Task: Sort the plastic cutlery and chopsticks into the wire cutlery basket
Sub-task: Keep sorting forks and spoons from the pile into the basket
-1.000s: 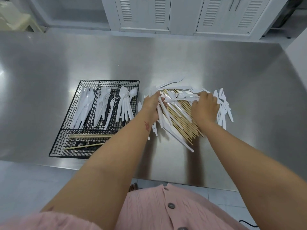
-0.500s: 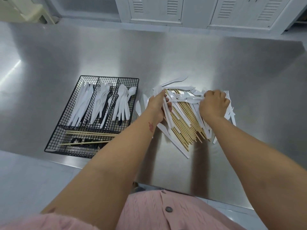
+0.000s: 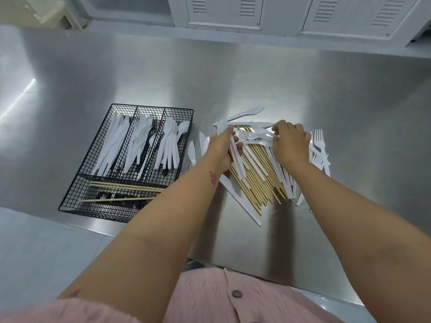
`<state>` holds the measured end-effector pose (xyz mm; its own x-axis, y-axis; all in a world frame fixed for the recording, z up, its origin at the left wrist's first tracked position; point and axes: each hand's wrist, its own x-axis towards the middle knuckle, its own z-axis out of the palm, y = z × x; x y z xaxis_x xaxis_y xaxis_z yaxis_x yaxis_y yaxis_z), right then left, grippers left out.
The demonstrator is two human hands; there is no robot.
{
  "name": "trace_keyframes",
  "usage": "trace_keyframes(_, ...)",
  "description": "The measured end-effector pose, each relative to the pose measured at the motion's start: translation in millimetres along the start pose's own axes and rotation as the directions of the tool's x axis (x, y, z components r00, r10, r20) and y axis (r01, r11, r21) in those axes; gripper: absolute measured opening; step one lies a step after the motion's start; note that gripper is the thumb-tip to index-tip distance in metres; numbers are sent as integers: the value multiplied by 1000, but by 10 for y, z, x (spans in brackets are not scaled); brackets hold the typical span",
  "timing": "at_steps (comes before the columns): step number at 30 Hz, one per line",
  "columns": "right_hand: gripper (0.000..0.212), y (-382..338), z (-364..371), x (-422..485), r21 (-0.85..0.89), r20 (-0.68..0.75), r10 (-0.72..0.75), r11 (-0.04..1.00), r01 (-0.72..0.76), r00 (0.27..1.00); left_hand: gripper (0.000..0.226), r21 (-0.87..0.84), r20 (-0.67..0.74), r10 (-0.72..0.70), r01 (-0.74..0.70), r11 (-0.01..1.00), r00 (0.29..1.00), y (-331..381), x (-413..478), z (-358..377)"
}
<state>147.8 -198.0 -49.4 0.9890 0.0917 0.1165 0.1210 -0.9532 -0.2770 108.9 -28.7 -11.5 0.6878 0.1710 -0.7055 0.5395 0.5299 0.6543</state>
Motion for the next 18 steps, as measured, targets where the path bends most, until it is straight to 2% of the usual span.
trace_keyframes(3, 29, -4, 31, 4, -48, 85, -33, 998, 37, 996, 20, -2, 5, -10, 10, 1000, 1000, -1, -6, 3)
trace_keyframes(6, 25, -8, 47, 20, -140, 103, -15, 990, 29, 995, 22, -14, 6, -23, 23, 1000, 1000, 8, -5, -26)
trace_keyframes(9, 22, 0, 41, 18, -147, 95, -13, 989, 27, 995, 21, -14, 4, -32, 32, 999, 999, 2, 17, -53)
trace_keyframes(14, 25, -93, -21, -49, -41, 7, -14, 999, 14, 1000, 15, -19, 4, -36, 36, 999, 999, 25, 40, -112)
trace_keyframes(18, 24, -262, -78, -179, 98, -9, -17, 995, 18, 1000, 25, -60, 27, -38, 40, 997, 999, 51, 11, -124)
